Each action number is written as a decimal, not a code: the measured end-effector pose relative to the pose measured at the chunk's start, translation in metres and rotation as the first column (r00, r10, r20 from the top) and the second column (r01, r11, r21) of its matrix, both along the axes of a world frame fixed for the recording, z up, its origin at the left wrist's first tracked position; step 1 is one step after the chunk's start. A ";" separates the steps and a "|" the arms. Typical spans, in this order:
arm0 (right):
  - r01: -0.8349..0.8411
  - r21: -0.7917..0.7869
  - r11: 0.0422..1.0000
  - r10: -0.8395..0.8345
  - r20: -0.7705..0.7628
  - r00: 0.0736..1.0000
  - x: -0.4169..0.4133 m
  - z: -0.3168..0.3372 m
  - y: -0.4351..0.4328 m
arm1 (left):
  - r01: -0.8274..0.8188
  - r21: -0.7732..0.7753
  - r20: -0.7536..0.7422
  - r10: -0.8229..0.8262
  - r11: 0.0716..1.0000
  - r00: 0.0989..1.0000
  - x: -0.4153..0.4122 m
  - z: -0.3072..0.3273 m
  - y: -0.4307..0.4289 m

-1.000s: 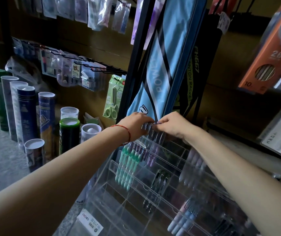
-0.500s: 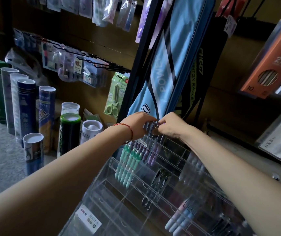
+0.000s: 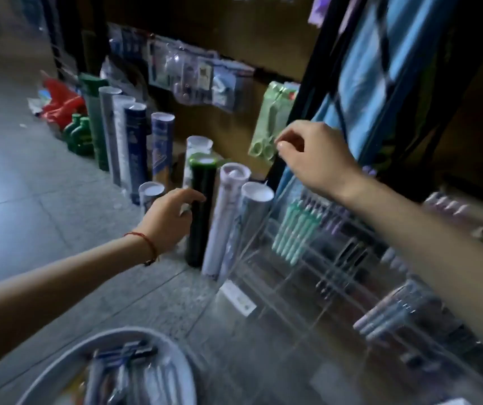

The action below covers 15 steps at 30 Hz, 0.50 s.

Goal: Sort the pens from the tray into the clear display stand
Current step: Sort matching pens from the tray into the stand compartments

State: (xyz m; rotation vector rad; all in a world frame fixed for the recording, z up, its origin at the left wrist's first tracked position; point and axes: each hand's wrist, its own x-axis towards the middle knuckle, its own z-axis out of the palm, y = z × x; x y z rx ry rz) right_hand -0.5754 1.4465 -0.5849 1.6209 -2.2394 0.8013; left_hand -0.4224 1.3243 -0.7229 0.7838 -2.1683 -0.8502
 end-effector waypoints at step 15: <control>-0.460 0.812 0.360 -0.085 0.520 0.850 0.160 -0.363 -0.052 | -0.458 0.407 0.733 0.017 0.790 0.680 0.219 -0.241 0.028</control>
